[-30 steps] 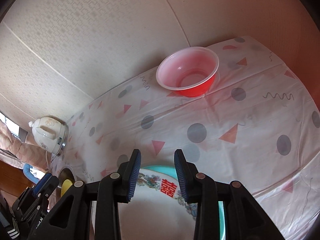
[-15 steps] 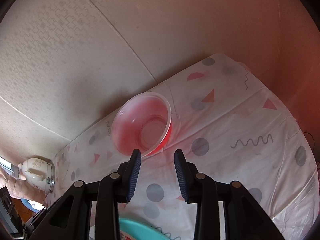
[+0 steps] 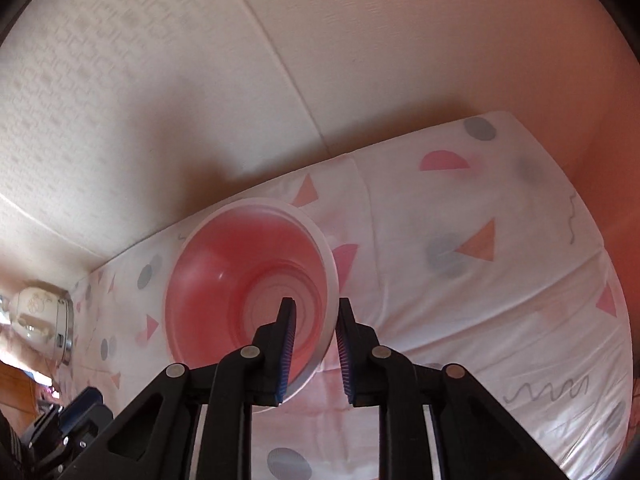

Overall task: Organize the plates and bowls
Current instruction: 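Lift the red plastic bowl off the table with the right tool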

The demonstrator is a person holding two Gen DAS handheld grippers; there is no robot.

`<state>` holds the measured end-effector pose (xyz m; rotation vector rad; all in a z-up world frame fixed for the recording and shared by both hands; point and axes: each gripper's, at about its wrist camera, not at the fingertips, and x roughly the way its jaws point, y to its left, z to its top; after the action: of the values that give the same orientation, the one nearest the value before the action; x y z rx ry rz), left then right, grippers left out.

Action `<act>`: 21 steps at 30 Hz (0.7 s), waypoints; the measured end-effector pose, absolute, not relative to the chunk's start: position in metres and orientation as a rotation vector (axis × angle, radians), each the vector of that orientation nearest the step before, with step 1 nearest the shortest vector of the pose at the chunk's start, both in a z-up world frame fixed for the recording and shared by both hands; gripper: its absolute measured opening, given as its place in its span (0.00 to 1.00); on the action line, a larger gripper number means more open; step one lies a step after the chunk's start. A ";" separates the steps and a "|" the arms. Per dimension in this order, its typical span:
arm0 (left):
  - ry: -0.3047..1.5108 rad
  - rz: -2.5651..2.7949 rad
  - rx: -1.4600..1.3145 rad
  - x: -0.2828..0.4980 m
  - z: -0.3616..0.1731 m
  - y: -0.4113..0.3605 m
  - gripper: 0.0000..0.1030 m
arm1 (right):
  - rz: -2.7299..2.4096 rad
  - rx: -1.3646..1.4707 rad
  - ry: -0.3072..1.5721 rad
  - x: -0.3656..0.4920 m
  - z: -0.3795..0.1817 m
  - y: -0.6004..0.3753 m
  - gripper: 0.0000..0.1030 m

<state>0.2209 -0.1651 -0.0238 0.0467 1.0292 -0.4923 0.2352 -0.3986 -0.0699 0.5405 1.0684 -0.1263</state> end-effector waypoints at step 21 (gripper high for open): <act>1.092 -0.429 -0.069 0.246 -0.048 -0.134 0.36 | 0.134 0.476 1.088 0.232 -0.051 -0.334 0.35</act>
<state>0.2459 -0.1336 -0.0478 -0.0692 1.0917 -0.4287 0.2322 -0.3341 -0.0514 0.4760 1.0878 0.1342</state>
